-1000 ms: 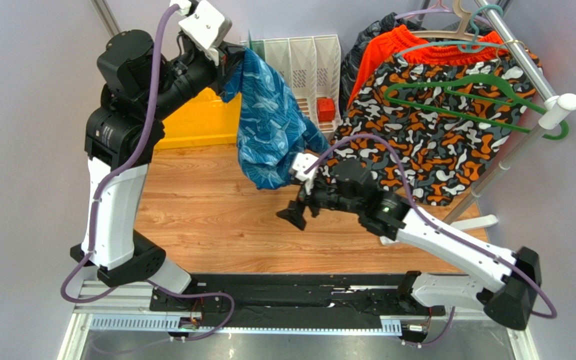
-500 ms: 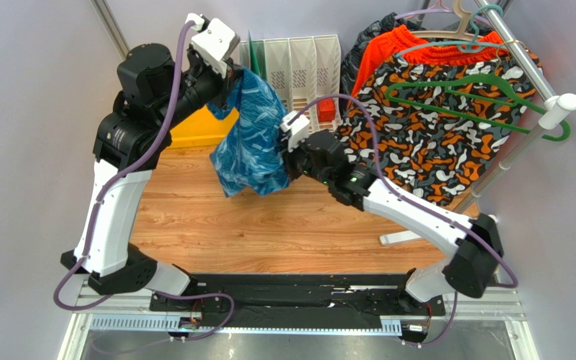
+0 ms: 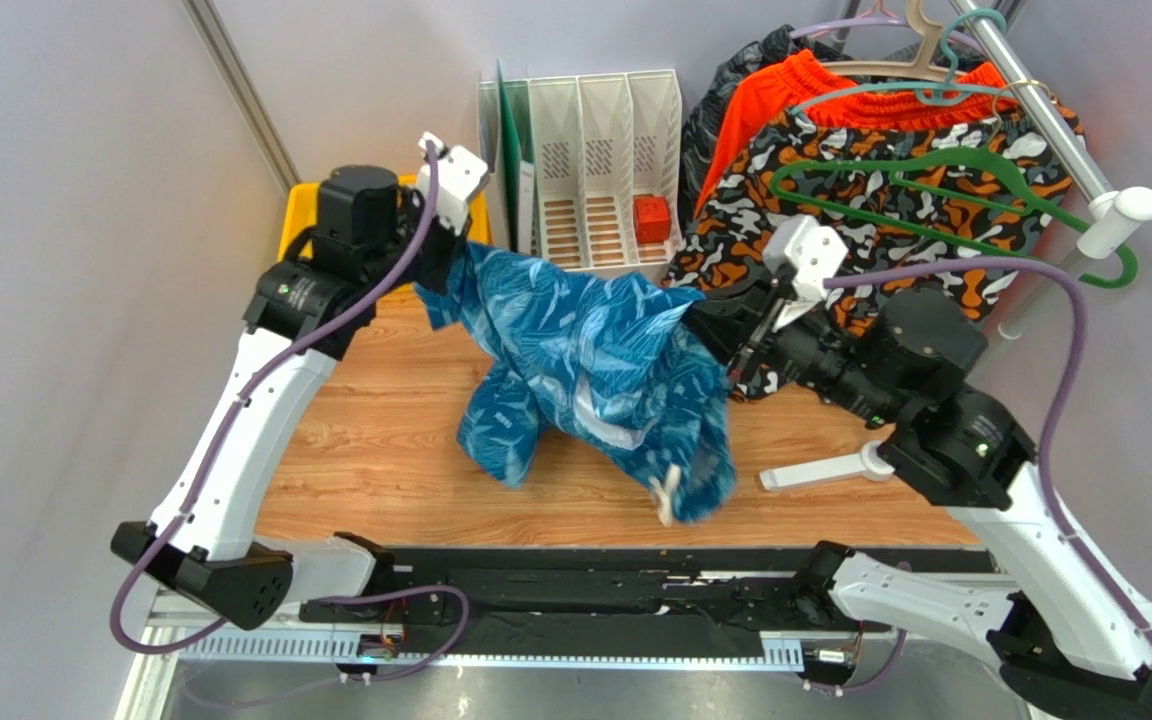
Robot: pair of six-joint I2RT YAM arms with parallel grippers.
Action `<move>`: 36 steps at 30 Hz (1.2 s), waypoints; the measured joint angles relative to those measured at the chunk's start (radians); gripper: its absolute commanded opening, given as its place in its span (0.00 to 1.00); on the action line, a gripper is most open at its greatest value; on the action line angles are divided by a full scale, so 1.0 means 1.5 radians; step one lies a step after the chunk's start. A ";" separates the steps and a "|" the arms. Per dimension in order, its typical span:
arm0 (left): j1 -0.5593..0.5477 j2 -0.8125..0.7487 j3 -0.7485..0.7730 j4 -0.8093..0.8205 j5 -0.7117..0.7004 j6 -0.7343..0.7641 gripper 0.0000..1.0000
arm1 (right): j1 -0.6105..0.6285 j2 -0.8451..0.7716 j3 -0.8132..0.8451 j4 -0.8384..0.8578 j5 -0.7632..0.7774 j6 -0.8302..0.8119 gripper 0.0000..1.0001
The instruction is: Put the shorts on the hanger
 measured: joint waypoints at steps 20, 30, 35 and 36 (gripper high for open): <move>0.388 0.040 -0.353 -0.134 0.257 0.133 0.70 | -0.001 0.470 0.055 -0.051 -0.144 0.047 0.82; 0.324 0.075 -0.308 -0.161 0.404 0.263 0.75 | -0.064 0.189 -0.130 -0.188 -0.132 -0.037 0.67; 0.200 -0.009 -0.340 -0.089 0.440 0.262 0.76 | -0.105 0.212 -0.208 -0.216 -0.125 -0.059 0.68; 0.193 -0.013 -0.344 -0.074 0.447 0.262 0.77 | -0.114 0.226 -0.223 -0.216 -0.127 -0.059 0.69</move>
